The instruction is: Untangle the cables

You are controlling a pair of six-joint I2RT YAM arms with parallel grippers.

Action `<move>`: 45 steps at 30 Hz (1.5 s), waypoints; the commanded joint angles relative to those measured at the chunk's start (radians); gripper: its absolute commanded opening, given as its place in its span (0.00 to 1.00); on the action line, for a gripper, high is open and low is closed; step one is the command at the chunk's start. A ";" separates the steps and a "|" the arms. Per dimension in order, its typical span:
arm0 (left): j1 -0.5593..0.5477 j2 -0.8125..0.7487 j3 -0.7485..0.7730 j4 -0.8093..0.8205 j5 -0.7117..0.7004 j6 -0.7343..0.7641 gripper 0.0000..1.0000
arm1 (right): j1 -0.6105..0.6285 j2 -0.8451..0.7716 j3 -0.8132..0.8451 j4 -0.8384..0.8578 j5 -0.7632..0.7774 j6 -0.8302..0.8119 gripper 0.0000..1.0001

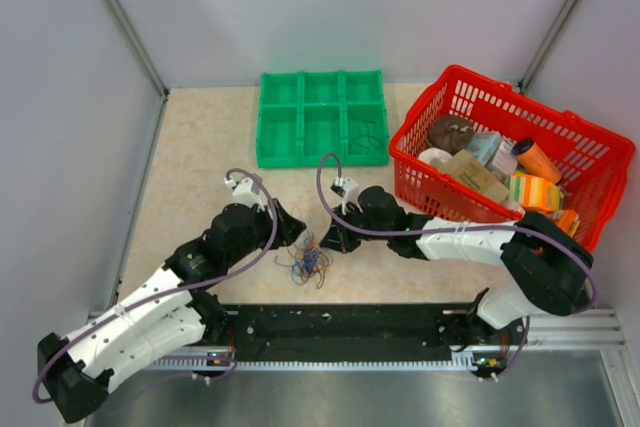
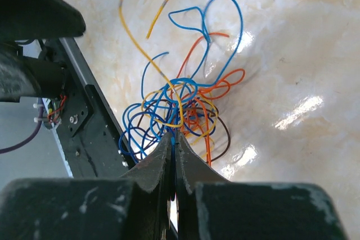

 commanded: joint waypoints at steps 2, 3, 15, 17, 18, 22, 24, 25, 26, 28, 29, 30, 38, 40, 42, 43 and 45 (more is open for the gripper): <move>0.004 0.059 0.094 -0.086 -0.071 0.095 0.56 | 0.008 -0.038 0.008 0.003 0.004 -0.002 0.00; 0.004 0.065 0.101 -0.087 -0.071 0.098 0.55 | 0.010 -0.040 0.013 -0.012 0.008 -0.005 0.00; 0.025 0.267 0.149 0.032 -0.099 0.153 0.71 | 0.010 -0.040 -0.006 0.012 -0.012 0.003 0.00; 0.028 0.322 0.160 0.055 -0.100 0.149 0.63 | 0.010 -0.043 -0.009 0.011 -0.009 0.003 0.00; 0.030 0.345 0.166 0.063 -0.100 0.156 0.60 | 0.008 -0.049 -0.012 0.011 -0.007 0.003 0.00; 0.044 0.430 0.207 0.060 -0.128 0.173 0.28 | 0.011 -0.055 -0.020 0.014 -0.010 0.004 0.00; 0.045 0.433 0.227 0.075 -0.128 0.205 0.06 | 0.008 -0.058 -0.027 0.020 -0.016 0.006 0.00; 0.045 0.427 0.242 0.086 -0.122 0.227 0.00 | 0.011 -0.061 -0.032 0.023 -0.018 0.004 0.00; 0.045 0.416 0.270 0.077 -0.125 0.245 0.00 | 0.011 -0.064 -0.035 0.026 -0.016 0.006 0.00; 0.045 0.375 0.348 0.026 -0.146 0.281 0.00 | 0.010 -0.069 -0.043 0.025 -0.007 0.006 0.00; 0.044 0.338 0.389 0.011 -0.157 0.301 0.00 | 0.008 -0.072 -0.047 0.022 -0.001 0.008 0.00; 0.045 0.301 0.423 0.008 -0.160 0.317 0.00 | 0.010 -0.075 -0.052 0.023 0.007 0.009 0.00; 0.045 0.068 0.641 0.095 -0.118 0.443 0.00 | 0.004 -0.083 -0.082 0.054 0.082 0.055 0.00; 0.045 0.071 0.716 0.092 -0.094 0.451 0.00 | -0.004 -0.081 -0.092 0.064 0.096 0.070 0.00; 0.044 0.082 0.775 0.109 -0.063 0.457 0.00 | -0.013 -0.077 -0.101 0.077 0.100 0.087 0.00; 0.045 0.089 0.805 0.111 -0.051 0.462 0.00 | -0.021 -0.077 -0.105 0.083 0.094 0.092 0.00; 0.045 0.118 0.880 0.095 -0.037 0.479 0.00 | -0.029 -0.074 -0.110 0.084 0.086 0.093 0.00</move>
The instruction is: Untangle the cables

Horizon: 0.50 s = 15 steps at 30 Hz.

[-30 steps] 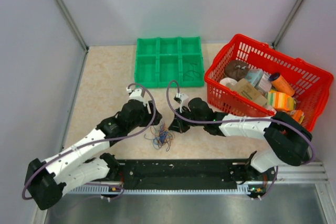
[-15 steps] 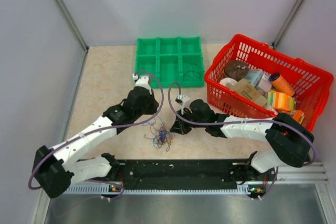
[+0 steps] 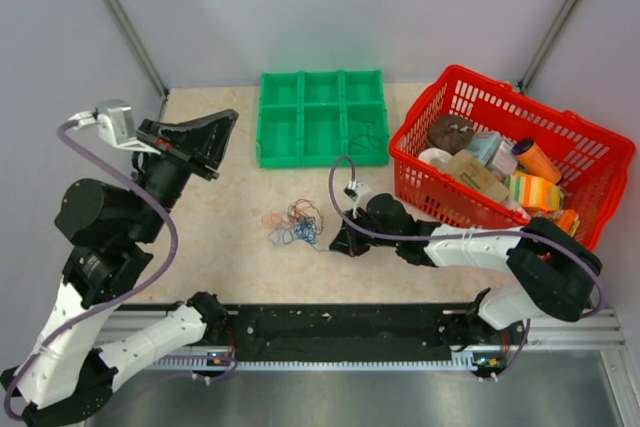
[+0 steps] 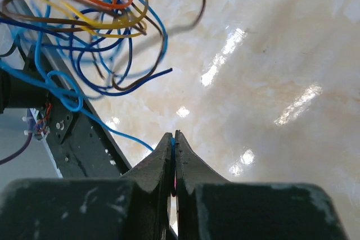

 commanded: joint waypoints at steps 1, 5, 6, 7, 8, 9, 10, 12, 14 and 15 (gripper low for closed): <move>0.003 0.082 0.150 -0.007 0.053 0.058 0.00 | -0.019 -0.024 -0.014 0.063 0.015 0.028 0.00; 0.003 0.142 0.284 -0.023 0.052 0.086 0.00 | -0.024 -0.020 -0.023 0.065 0.023 0.035 0.00; 0.003 0.152 0.313 -0.018 0.060 0.087 0.00 | -0.026 -0.015 -0.026 0.071 0.022 0.039 0.00; 0.001 0.166 0.340 -0.015 0.066 0.092 0.00 | -0.030 -0.012 -0.031 0.077 0.020 0.043 0.00; 0.003 0.183 0.366 -0.015 0.074 0.094 0.00 | -0.032 -0.009 -0.035 0.082 0.017 0.046 0.00; 0.003 0.197 0.397 -0.015 0.080 0.097 0.00 | -0.036 -0.008 -0.035 0.083 0.015 0.049 0.00; 0.001 0.214 0.422 -0.014 0.086 0.098 0.00 | -0.039 -0.005 -0.035 0.083 0.012 0.052 0.00; 0.003 0.235 0.480 0.000 0.100 0.098 0.00 | -0.042 0.000 -0.032 0.068 0.018 0.054 0.00; 0.003 0.255 0.521 0.025 0.103 0.106 0.00 | -0.046 0.005 -0.032 0.057 0.020 0.055 0.00; 0.003 0.263 0.541 0.041 0.106 0.109 0.00 | -0.046 0.003 -0.032 0.053 0.022 0.055 0.00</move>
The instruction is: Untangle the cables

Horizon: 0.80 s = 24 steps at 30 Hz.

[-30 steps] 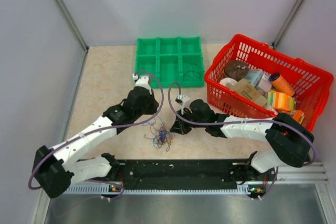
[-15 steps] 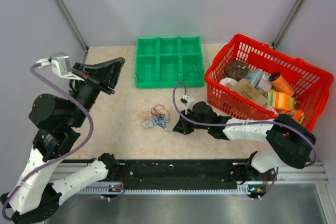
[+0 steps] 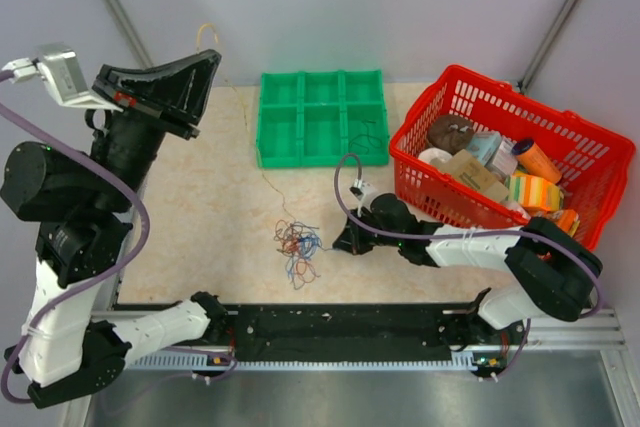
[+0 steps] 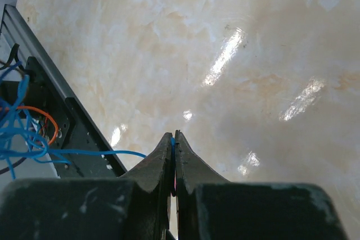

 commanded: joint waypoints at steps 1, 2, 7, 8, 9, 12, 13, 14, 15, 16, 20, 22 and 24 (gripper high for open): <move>0.003 0.032 0.109 0.099 0.035 0.033 0.00 | -0.014 0.005 0.001 0.020 0.014 0.009 0.00; 0.003 0.042 0.125 0.110 0.034 0.038 0.00 | -0.014 0.005 0.001 0.015 0.018 0.009 0.00; 0.003 0.095 0.216 0.136 0.020 0.064 0.00 | -0.014 0.014 0.023 -0.050 0.053 -0.006 0.00; 0.003 0.112 0.242 0.131 0.012 0.074 0.00 | -0.014 0.018 0.032 -0.075 0.066 -0.013 0.00; 0.003 0.127 0.271 0.131 0.008 0.085 0.00 | -0.014 0.025 0.040 -0.093 0.075 -0.019 0.00; 0.003 0.178 0.349 0.131 -0.003 0.104 0.00 | -0.014 0.017 0.043 -0.147 0.124 -0.023 0.00; 0.003 0.195 0.374 0.130 0.003 0.111 0.00 | -0.012 0.011 0.038 -0.159 0.136 -0.025 0.00; 0.003 0.207 0.400 0.131 0.000 0.113 0.00 | -0.014 0.005 0.035 -0.179 0.156 -0.028 0.00; 0.003 0.221 0.438 0.136 -0.005 0.119 0.00 | -0.014 0.002 0.032 -0.199 0.174 -0.025 0.00; 0.003 0.235 0.466 0.145 -0.005 0.137 0.00 | -0.014 -0.004 0.030 -0.219 0.196 -0.028 0.00; 0.003 0.249 0.494 0.247 -0.028 0.225 0.00 | -0.014 -0.043 0.015 -0.288 0.302 -0.022 0.00; 0.003 0.247 0.477 0.320 -0.040 0.249 0.00 | -0.015 -0.067 0.014 -0.313 0.329 -0.045 0.00; 0.003 0.249 0.471 0.352 -0.022 0.260 0.00 | -0.015 -0.093 0.015 -0.313 0.333 -0.080 0.00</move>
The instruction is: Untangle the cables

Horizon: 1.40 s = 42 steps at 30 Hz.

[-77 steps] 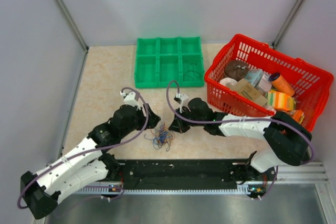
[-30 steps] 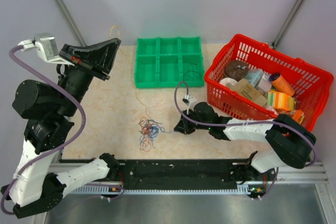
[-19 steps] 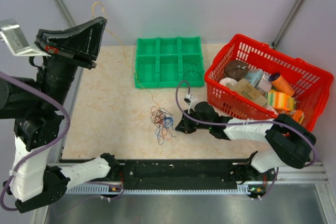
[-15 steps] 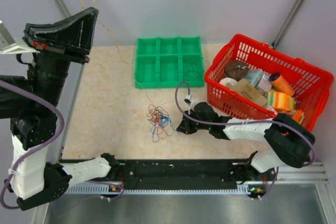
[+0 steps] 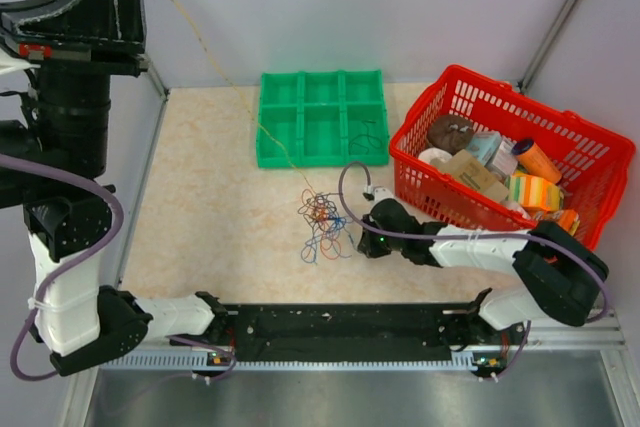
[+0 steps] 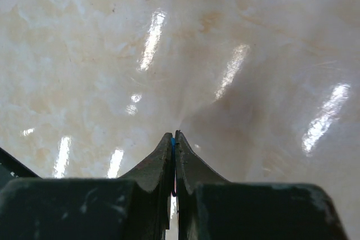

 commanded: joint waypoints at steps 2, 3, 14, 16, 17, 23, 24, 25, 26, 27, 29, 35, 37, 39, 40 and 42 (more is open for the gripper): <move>0.002 -0.003 -0.002 0.186 0.003 0.069 0.00 | -0.013 -0.091 0.019 -0.071 0.100 -0.085 0.00; 0.002 -0.003 -0.010 0.192 0.003 0.057 0.00 | -0.014 -0.091 0.026 -0.074 0.093 -0.100 0.00; 0.003 -0.153 -0.399 0.284 -0.080 -0.070 0.00 | 0.016 -0.275 0.186 0.013 -0.335 -0.270 0.63; 0.003 -0.167 -0.429 0.289 -0.097 -0.081 0.00 | 0.026 -0.292 0.188 0.131 -0.386 -0.258 0.75; 0.003 -0.171 -0.439 0.292 -0.103 -0.089 0.00 | 0.027 -0.283 0.189 0.201 -0.419 -0.251 0.77; 0.003 -0.156 -0.397 0.250 -0.080 -0.112 0.00 | 0.084 -0.096 0.286 0.417 -0.378 -0.212 0.85; 0.002 -0.151 -0.384 0.241 -0.077 -0.109 0.00 | 0.090 -0.061 0.299 0.459 -0.365 -0.201 0.86; 0.003 -0.148 -0.375 0.232 -0.079 -0.104 0.00 | 0.101 -0.034 0.310 0.496 -0.360 -0.192 0.86; 0.003 -0.148 -0.372 0.224 -0.080 -0.098 0.00 | 0.111 -0.002 0.326 0.532 -0.361 -0.188 0.87; 0.002 -0.150 -0.370 0.224 -0.086 -0.090 0.00 | 0.121 0.021 0.344 0.552 -0.360 -0.194 0.88; 0.003 -0.157 -0.375 0.220 -0.092 -0.076 0.00 | 0.151 0.067 0.376 0.570 -0.300 -0.230 0.90; 0.003 -0.174 -0.389 0.232 -0.100 -0.070 0.00 | 0.173 0.216 0.520 0.490 -0.114 -0.339 0.95; 0.003 -0.174 -0.387 0.235 -0.096 -0.073 0.00 | 0.173 0.262 0.559 0.492 -0.136 -0.358 0.94; 0.003 -0.171 -0.378 0.236 -0.094 -0.073 0.00 | 0.173 0.300 0.579 0.478 -0.127 -0.356 0.89; 0.003 -0.167 -0.366 0.235 -0.089 -0.075 0.00 | 0.174 0.311 0.567 0.490 -0.105 -0.344 0.86; 0.003 -0.161 -0.348 0.229 -0.082 -0.076 0.00 | 0.173 0.328 0.531 0.527 -0.050 -0.314 0.76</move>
